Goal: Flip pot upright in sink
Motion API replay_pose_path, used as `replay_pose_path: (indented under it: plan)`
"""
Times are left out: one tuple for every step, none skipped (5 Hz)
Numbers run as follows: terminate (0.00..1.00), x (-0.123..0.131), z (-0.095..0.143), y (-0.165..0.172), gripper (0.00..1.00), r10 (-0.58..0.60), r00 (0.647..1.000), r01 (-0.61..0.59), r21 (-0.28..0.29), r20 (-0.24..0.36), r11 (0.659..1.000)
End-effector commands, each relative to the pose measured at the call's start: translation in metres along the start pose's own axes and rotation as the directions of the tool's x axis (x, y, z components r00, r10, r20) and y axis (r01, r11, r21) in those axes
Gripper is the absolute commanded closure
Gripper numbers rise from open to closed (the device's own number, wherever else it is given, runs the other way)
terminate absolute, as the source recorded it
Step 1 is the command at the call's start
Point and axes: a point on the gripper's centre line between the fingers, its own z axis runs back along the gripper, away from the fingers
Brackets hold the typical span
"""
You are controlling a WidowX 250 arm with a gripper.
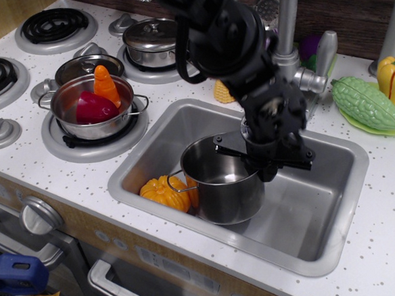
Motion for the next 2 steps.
replay_pose_path:
  plan:
    - [0.0,0.0083,0.0066,-0.0046,0.0,0.006,0.998,-0.004,-0.031,0.061,1.0]
    - [1.0,0.0083,0.0066,-0.0046,0.0,0.006,0.998,-0.004,-0.031,0.061,1.0]
